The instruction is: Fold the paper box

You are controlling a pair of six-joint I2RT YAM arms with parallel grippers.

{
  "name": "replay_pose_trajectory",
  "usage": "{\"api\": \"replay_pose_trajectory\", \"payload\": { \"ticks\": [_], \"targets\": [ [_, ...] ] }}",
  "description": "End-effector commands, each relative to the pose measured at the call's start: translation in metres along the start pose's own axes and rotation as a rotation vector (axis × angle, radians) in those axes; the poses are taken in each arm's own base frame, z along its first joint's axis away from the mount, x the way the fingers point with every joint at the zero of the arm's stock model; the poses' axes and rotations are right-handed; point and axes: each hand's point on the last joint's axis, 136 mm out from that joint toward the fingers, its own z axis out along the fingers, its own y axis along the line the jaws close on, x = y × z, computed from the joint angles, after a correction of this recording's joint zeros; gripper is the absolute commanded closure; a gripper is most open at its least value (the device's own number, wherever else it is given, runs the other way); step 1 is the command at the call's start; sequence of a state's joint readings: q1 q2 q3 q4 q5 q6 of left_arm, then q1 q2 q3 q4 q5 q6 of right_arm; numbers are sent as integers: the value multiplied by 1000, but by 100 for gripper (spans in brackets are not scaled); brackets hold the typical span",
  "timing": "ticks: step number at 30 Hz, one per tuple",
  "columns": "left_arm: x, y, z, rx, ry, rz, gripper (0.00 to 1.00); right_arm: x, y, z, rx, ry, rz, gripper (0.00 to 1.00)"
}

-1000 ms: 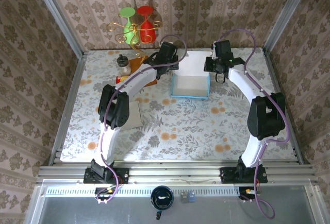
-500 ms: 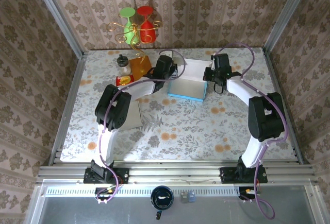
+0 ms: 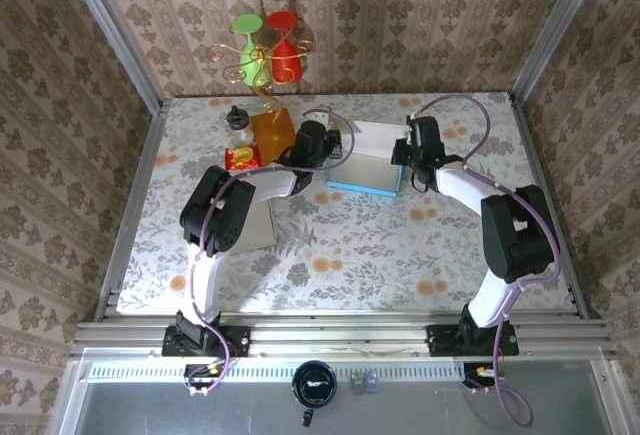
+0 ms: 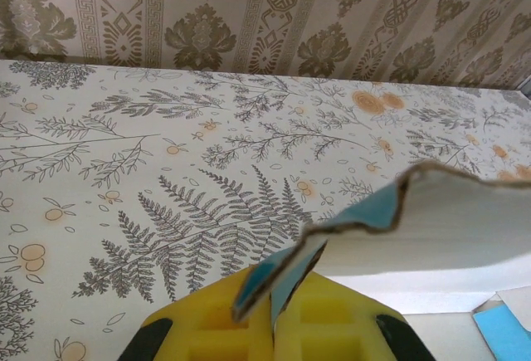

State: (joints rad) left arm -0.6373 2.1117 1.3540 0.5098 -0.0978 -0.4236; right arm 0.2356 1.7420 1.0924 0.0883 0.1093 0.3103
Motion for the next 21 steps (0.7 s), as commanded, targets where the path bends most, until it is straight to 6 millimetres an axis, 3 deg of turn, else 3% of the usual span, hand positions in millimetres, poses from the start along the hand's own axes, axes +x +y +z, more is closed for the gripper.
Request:
{"api": "replay_pose_trajectory", "payload": {
  "ticks": [1, 13, 19, 21],
  "targets": [
    [-9, -35, -12, 139, -10, -37, 100, 3, 22, -5, -46, -22, -44, 100],
    [14, -27, -26, 178, -41, -22, 100, 20, 12, -16, -1, -42, -49, 98],
    [24, -23, -31, 181, -76, -25, 100, 24, 12, -23, -9, -38, -15, 88],
    [26, -21, -31, 168, -82, -23, 100, 23, 14, -27, -19, -33, 6, 80]
  ]
}}
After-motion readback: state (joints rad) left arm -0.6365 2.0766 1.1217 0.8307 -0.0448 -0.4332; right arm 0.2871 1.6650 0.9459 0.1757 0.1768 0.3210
